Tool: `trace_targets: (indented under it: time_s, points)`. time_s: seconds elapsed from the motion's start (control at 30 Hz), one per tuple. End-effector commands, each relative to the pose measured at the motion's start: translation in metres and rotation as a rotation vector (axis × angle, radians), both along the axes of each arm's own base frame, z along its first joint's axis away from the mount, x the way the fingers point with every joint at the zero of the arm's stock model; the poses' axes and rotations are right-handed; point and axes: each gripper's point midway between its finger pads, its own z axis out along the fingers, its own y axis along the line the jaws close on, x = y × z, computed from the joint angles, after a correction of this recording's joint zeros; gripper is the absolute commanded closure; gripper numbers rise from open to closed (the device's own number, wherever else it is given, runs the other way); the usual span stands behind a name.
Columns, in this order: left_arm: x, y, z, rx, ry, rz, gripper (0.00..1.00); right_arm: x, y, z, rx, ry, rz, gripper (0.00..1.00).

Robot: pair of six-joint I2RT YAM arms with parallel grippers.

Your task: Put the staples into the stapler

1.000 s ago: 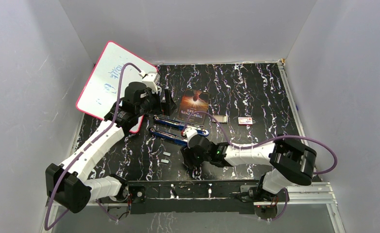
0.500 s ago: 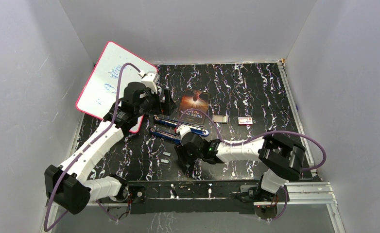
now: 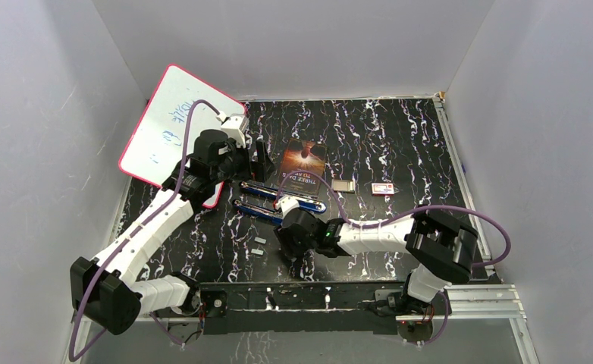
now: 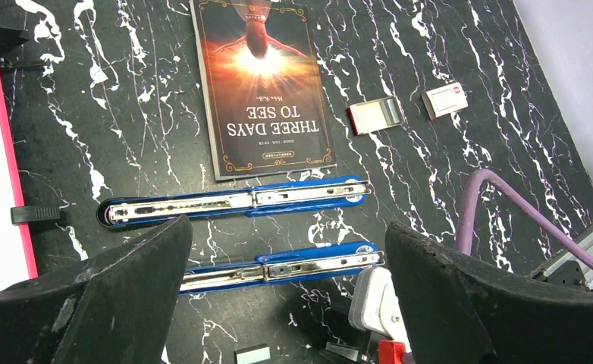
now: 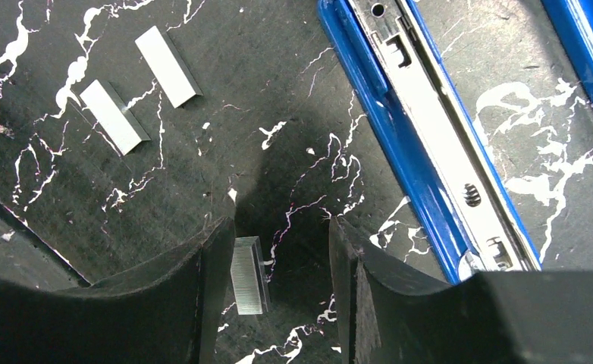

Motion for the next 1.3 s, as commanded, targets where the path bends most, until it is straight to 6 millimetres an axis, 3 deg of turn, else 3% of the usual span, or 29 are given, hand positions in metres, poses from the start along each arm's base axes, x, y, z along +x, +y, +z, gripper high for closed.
trace_targets:
  time_s: [0.0,0.5,1.27]
  points:
    - [-0.001,0.002,0.011,-0.012,-0.037,0.001,0.02,-0.016,-0.052,-0.036,-0.219,0.065,-0.005,0.43]
    - [-0.001,0.000,0.010,-0.018,-0.034,-0.006,0.02,-0.025,-0.062,-0.039,-0.247,0.090,0.030,0.43]
    - [-0.002,-0.001,0.005,-0.022,-0.024,-0.012,0.02,-0.037,-0.060,-0.038,-0.215,0.118,0.112,0.38]
